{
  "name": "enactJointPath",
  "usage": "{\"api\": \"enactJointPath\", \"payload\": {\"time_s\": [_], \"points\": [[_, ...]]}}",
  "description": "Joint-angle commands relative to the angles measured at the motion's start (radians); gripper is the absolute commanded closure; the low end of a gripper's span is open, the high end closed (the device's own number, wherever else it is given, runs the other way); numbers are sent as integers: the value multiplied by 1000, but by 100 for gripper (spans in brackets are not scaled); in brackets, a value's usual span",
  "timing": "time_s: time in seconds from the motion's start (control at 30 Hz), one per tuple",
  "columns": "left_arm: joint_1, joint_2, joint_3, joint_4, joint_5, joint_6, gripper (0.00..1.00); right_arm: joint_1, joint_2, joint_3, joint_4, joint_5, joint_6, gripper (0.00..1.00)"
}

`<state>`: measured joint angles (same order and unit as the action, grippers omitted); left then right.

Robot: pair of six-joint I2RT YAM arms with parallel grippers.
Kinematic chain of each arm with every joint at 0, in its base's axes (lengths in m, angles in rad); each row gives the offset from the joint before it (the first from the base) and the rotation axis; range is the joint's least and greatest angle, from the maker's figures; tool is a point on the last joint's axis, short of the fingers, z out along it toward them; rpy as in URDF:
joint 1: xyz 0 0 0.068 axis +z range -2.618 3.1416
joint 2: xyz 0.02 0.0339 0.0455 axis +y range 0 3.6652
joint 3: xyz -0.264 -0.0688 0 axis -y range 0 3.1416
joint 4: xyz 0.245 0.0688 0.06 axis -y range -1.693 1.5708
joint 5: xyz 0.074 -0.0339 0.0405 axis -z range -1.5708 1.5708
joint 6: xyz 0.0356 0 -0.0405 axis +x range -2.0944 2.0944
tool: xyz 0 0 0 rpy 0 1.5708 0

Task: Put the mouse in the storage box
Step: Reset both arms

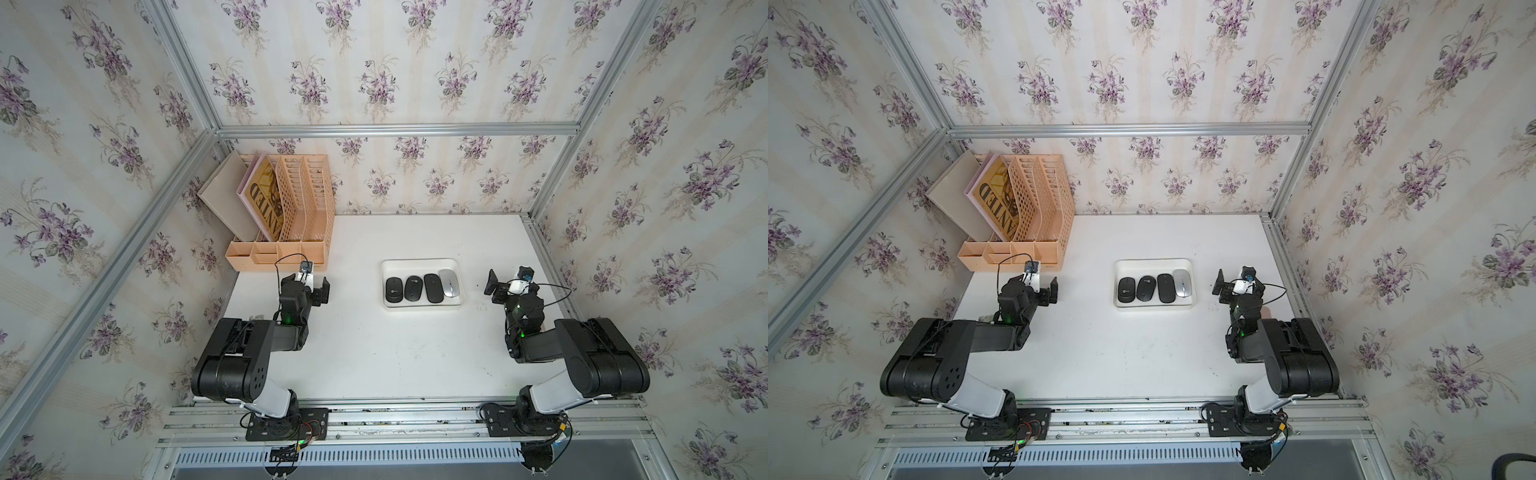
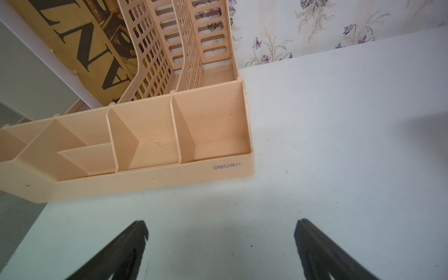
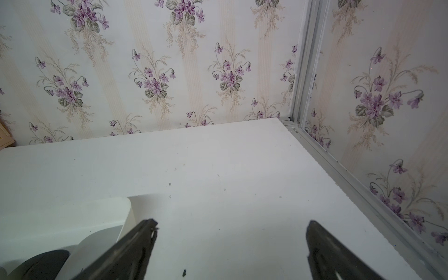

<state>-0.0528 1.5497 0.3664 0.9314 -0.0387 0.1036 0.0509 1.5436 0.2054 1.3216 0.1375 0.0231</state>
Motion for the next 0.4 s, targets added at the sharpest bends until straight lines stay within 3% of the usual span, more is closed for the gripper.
{"api": "enactJointPath", "payload": {"time_s": [0.0, 0.37], "points": [[1, -2, 3, 7, -4, -5, 1, 0, -1, 6, 1, -3, 5, 0], [1, -1, 3, 7, -3, -4, 1, 0, -2, 5, 1, -4, 5, 0]]}}
